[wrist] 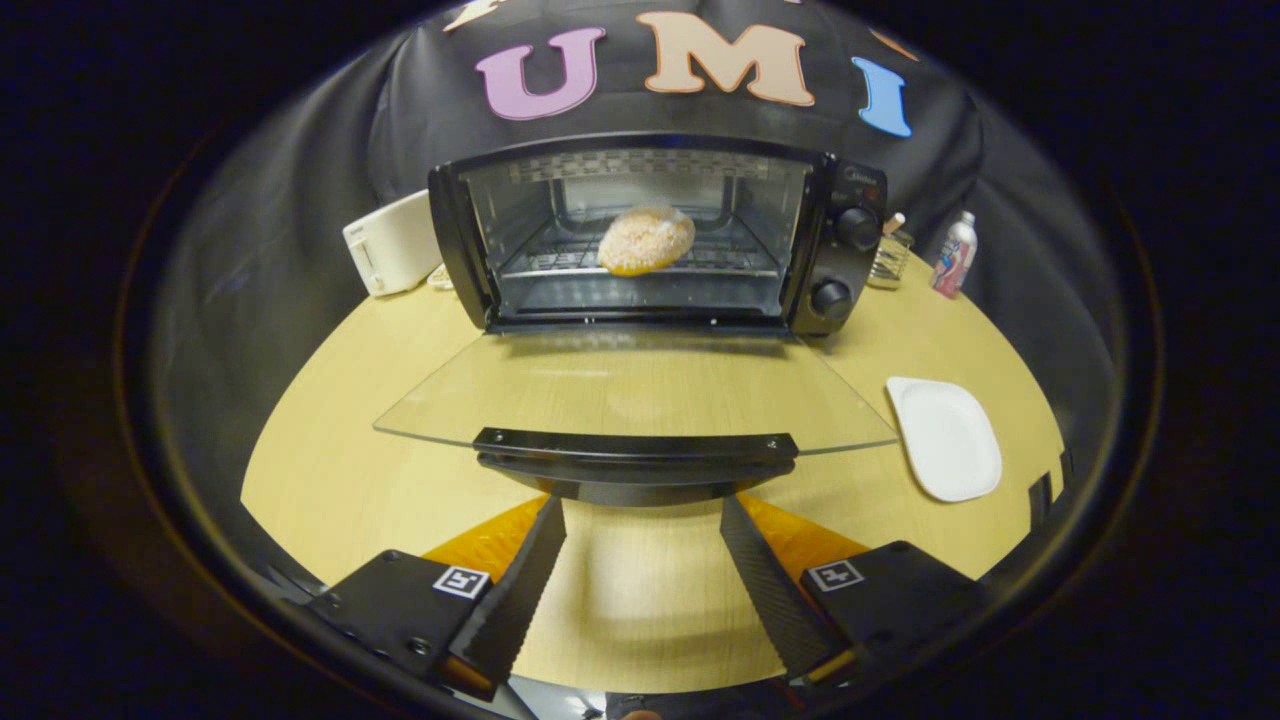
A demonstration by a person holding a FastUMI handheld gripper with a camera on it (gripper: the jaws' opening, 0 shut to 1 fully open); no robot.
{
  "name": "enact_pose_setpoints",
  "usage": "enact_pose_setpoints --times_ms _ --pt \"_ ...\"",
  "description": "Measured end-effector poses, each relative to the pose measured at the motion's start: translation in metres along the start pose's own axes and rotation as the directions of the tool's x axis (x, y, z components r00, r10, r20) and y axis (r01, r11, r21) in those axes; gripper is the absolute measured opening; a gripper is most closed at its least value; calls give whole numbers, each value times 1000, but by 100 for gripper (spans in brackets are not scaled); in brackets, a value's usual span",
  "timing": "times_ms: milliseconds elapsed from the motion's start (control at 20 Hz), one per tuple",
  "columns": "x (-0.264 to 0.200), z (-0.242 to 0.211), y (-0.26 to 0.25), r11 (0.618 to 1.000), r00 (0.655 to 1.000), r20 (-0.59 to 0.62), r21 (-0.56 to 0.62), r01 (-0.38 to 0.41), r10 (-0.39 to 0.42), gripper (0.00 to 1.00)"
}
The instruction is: Open the toaster oven, put the food inside, and close the toaster oven door.
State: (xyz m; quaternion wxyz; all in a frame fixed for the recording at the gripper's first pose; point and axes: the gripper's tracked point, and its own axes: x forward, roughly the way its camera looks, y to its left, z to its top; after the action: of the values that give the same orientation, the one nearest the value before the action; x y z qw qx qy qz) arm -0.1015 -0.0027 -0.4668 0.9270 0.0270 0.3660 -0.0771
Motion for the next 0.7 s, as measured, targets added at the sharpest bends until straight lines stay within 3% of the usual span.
enact_pose_setpoints --times_ms 700 --pt "5 95 10 999 988 153 -23 -24 27 99"
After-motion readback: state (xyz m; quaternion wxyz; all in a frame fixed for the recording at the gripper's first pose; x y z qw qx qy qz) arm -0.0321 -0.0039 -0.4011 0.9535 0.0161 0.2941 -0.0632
